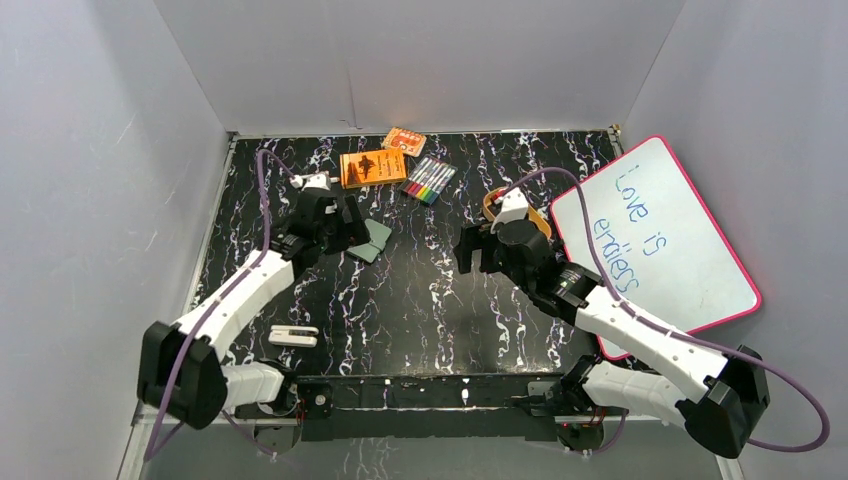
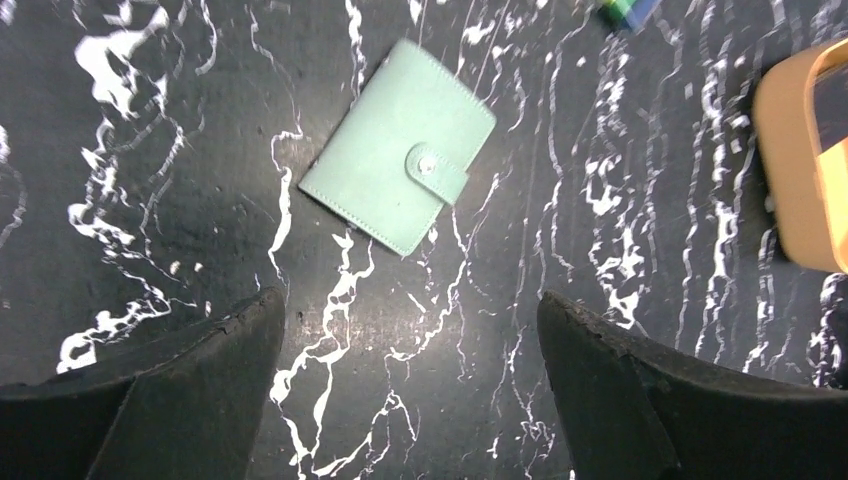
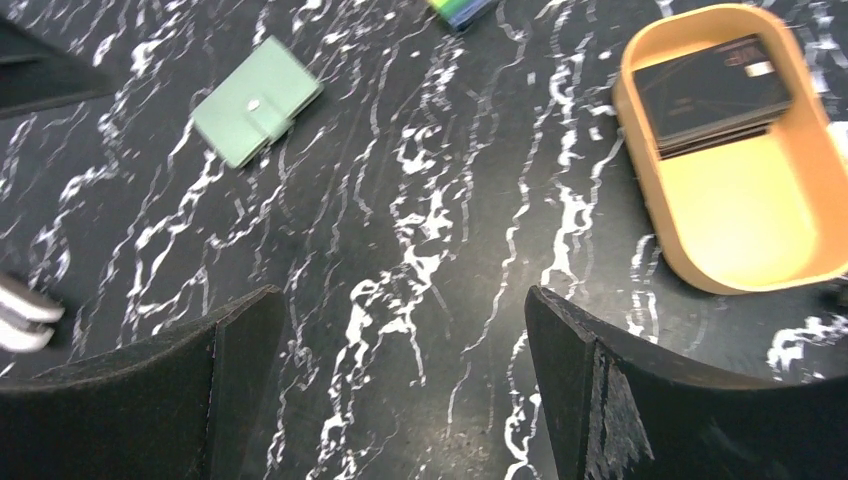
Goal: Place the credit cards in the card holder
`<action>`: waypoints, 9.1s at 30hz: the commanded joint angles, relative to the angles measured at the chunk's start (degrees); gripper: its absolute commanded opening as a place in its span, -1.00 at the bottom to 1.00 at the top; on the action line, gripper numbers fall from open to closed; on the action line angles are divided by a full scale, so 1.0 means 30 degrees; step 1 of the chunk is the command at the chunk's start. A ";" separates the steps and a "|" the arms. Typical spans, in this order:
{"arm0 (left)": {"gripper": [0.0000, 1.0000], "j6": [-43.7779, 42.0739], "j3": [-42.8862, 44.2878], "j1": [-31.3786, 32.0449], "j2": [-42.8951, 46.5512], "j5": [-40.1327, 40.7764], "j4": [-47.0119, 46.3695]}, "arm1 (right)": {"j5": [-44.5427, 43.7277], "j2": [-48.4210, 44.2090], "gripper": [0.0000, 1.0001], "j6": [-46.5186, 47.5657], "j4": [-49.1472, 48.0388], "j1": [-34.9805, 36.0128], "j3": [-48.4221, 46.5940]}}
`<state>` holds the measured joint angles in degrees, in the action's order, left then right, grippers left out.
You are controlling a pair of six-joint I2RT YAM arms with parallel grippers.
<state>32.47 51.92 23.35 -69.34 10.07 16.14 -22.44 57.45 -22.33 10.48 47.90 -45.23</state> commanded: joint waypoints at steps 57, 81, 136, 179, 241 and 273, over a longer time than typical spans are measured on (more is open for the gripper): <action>0.02 0.2496 -0.3596 -0.2166 -0.4021 -0.7983 -0.3185 | 0.7575 0.6419 0.65 -0.4432 -0.4666 0.0009 -0.0783; 0.07 0.3855 -0.3118 -0.3858 -0.4247 -0.7653 -0.4035 | 1.0969 1.7798 0.21 -0.6014 -0.6956 -0.1928 -0.7934; 0.24 0.3721 -0.1465 -0.4420 -0.6260 -0.7657 -0.5158 | 1.1390 1.7322 -0.21 -0.8549 -0.9204 -0.0544 -0.5321; -0.07 0.7679 -1.0125 0.2169 0.5146 -0.7216 -0.4130 | 0.7677 0.8032 -0.26 -0.7485 -0.4818 0.1735 0.3172; -1.00 0.7751 -1.3848 0.2176 0.0423 -0.9566 -1.3457 | -0.3345 1.7731 -0.09 -0.3651 0.7013 0.7478 -1.0984; -1.00 0.7885 -1.3975 0.2176 0.0300 -0.9452 -1.3335 | -0.5821 1.7617 -1.00 -0.3403 0.8086 0.7994 -1.1034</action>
<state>56.66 10.96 29.74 -68.25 -19.55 -26.57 -36.12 112.86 -32.56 32.97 72.36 -79.29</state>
